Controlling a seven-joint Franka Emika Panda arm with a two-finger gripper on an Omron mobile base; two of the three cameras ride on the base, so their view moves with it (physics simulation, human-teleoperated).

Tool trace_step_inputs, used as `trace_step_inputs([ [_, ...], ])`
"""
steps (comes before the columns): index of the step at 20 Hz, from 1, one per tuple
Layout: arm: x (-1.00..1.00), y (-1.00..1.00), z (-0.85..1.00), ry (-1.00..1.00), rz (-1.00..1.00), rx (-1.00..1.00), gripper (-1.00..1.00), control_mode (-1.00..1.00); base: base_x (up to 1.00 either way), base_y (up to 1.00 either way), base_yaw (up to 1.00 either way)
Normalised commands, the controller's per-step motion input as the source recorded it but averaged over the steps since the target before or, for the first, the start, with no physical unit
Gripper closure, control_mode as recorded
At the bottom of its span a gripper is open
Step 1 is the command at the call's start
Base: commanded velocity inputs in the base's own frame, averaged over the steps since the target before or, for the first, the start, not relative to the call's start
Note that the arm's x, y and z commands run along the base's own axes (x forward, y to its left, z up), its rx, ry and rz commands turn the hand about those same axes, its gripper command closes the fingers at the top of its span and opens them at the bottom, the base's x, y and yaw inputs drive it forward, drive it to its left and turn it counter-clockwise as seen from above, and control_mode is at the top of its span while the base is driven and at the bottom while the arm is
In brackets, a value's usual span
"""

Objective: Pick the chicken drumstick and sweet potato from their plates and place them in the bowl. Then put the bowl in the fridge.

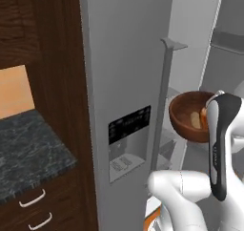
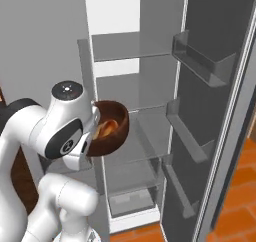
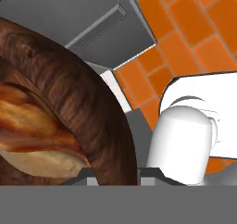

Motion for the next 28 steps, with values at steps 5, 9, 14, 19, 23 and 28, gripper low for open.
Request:
trace_step_inputs([
  [5, 0.00, 0.00, 0.00, 0.00, 0.00, 0.00, 1.00, 1.00, 0.05, -0.45, 0.33],
  [9, 0.00, 0.00, 0.00, 0.00, 0.00, 0.00, 1.00, 1.00, -0.10, -0.88, 0.08],
  [14, 0.00, 0.00, 0.00, 0.00, 0.00, 0.00, 1.00, 1.00, 0.45, -0.10, 0.12],
  [19, 0.00, 0.00, 0.00, 0.00, 0.00, 0.00, 1.00, 1.00, 0.78, -0.02, 0.17],
  [23, 0.00, 0.00, 0.00, 0.00, 0.00, 0.00, 1.00, 1.00, 0.25, -0.37, 0.24],
  [28, 0.00, 0.00, 0.00, 0.00, 0.00, 0.00, 1.00, 1.00, 0.07, -0.62, 0.37],
])
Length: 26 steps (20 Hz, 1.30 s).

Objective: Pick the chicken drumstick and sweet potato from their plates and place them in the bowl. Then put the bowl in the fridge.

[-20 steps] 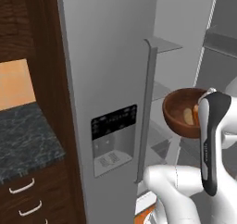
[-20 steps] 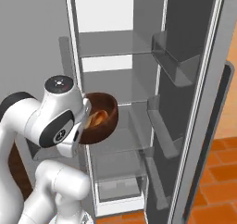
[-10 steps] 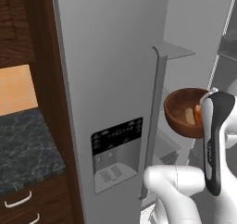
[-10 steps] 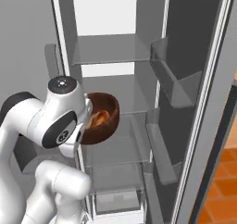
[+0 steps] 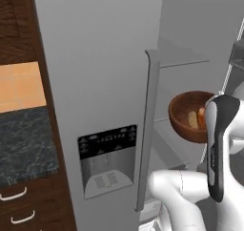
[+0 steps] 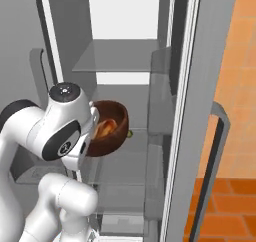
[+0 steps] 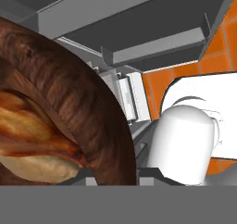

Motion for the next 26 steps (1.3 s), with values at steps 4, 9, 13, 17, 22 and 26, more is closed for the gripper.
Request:
trace_step_inputs([
  [4, 0.00, 0.00, 0.00, 0.00, 0.00, 0.00, 1.00, 1.00, 0.28, -0.06, 0.23],
  [9, 0.00, 0.00, 0.00, 0.00, 0.00, 0.00, 1.00, 1.00, 0.64, -0.01, 0.08],
  [13, 0.25, -0.05, 0.00, 0.02, 0.02, 0.02, 1.00, -1.00, 0.38, -0.03, 0.02],
  [17, 1.00, -0.23, -0.17, 0.00, 0.10, 0.08, 1.00, -1.00, 0.00, 0.00, 0.00],
  [22, 0.95, -0.13, -0.30, -0.01, 0.08, 0.03, 1.00, -1.00, 0.00, 0.00, 0.00],
  [26, 0.96, -0.09, -0.47, 0.00, 0.01, 0.00, 1.00, -1.00, 0.00, 0.00, 0.00],
])
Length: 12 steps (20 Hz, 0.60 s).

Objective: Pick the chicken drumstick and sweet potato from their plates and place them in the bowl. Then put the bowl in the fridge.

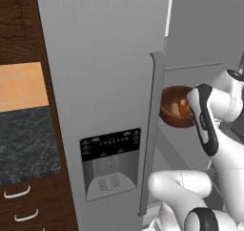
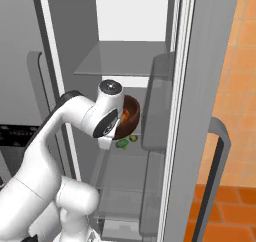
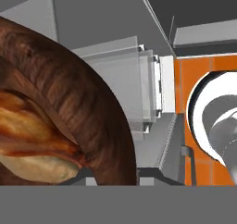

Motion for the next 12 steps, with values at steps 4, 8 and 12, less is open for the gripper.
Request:
trace_step_inputs([
  [4, 0.71, 0.00, -0.50, -0.09, 0.00, 0.00, 1.00, -1.00, 0.00, 0.00, 0.00],
  [8, 0.46, 0.00, -0.36, -0.19, 0.00, 0.14, 1.00, -1.00, 0.00, 0.00, 0.00],
  [12, 0.71, 0.00, -0.17, 0.01, 0.00, 0.02, 1.00, -1.00, 0.00, 0.00, 0.00],
])
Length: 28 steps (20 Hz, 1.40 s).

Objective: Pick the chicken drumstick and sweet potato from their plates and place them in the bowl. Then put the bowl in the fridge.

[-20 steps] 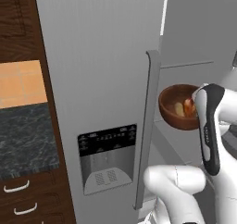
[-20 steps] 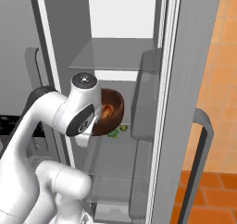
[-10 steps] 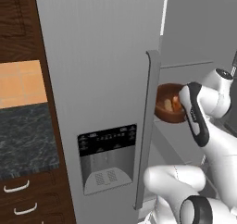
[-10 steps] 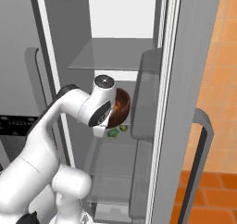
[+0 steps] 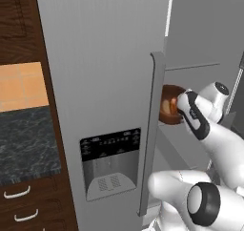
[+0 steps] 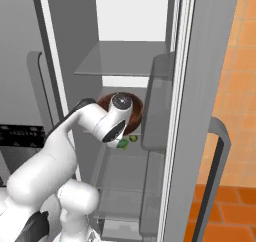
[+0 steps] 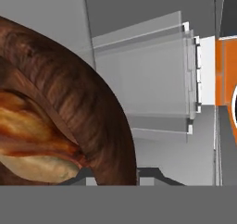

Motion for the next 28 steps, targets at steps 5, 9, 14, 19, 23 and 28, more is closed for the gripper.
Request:
trace_step_inputs([
  [5, 0.59, -0.10, -0.24, 0.01, 0.02, 0.00, 1.00, -1.00, 0.00, 0.00, 0.00],
  [9, 0.46, -0.16, -0.42, 0.00, 0.06, 0.00, 1.00, -1.00, 0.00, 0.00, 0.00],
  [14, 0.56, -0.15, -0.16, 0.00, 0.05, 0.00, 1.00, -1.00, 0.00, 0.00, 0.00],
  [19, 0.43, 0.06, 0.00, -0.01, 0.00, 0.00, -1.00, -1.00, 0.00, 0.00, 0.00],
  [23, 0.07, 0.01, 0.12, -0.12, 0.00, 0.00, -1.00, -1.00, 0.00, 0.00, 0.00],
  [28, -0.03, 0.21, 0.26, -0.30, 0.04, -0.02, -1.00, -1.00, 0.00, 0.00, 0.00],
])
